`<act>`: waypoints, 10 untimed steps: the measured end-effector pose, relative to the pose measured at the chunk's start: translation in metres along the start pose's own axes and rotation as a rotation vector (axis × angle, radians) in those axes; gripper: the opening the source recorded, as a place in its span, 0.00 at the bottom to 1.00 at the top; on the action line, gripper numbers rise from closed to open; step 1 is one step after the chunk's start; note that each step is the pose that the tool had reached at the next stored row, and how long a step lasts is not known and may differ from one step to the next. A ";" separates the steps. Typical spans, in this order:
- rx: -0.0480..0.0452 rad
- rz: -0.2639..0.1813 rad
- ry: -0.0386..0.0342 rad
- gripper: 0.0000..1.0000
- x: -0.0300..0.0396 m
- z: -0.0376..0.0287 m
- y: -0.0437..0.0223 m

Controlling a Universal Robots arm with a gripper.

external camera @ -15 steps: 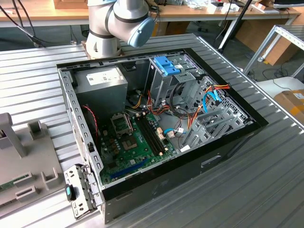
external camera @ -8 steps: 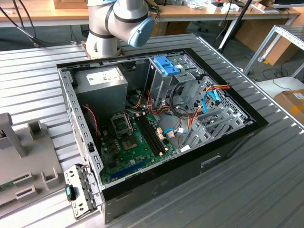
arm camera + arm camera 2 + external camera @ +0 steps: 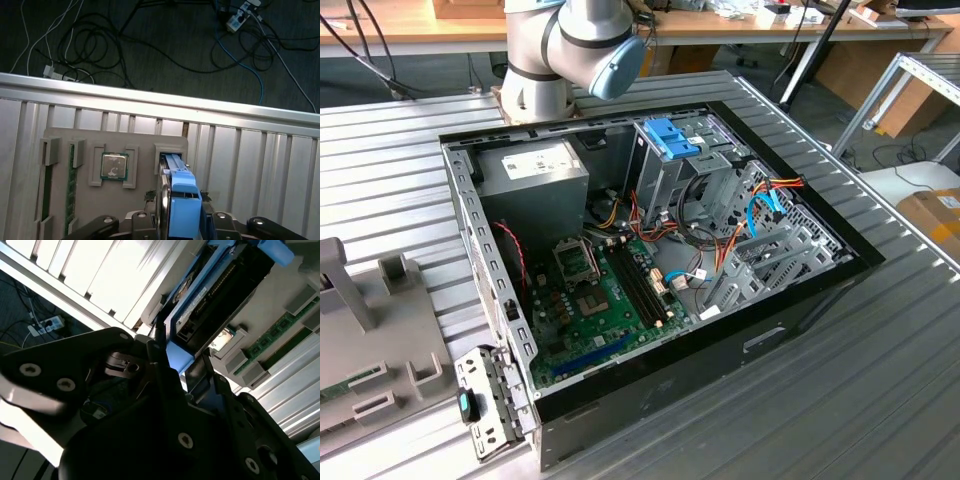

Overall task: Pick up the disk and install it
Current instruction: 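Pick up the disk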

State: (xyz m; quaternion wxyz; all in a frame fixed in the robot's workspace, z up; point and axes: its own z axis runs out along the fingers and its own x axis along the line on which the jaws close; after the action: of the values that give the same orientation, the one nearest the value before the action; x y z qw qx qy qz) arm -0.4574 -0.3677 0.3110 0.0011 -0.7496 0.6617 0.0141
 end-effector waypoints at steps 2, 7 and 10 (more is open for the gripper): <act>0.0001 0.000 -0.0001 0.37 0.0000 0.0001 0.0000; 0.0001 0.000 -0.0001 0.37 0.0000 0.0003 0.0000; 0.0003 0.005 -0.0001 0.37 0.0000 0.0004 0.0000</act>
State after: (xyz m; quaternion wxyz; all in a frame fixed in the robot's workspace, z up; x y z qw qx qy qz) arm -0.4574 -0.3677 0.3106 0.0013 -0.7479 0.6637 0.0140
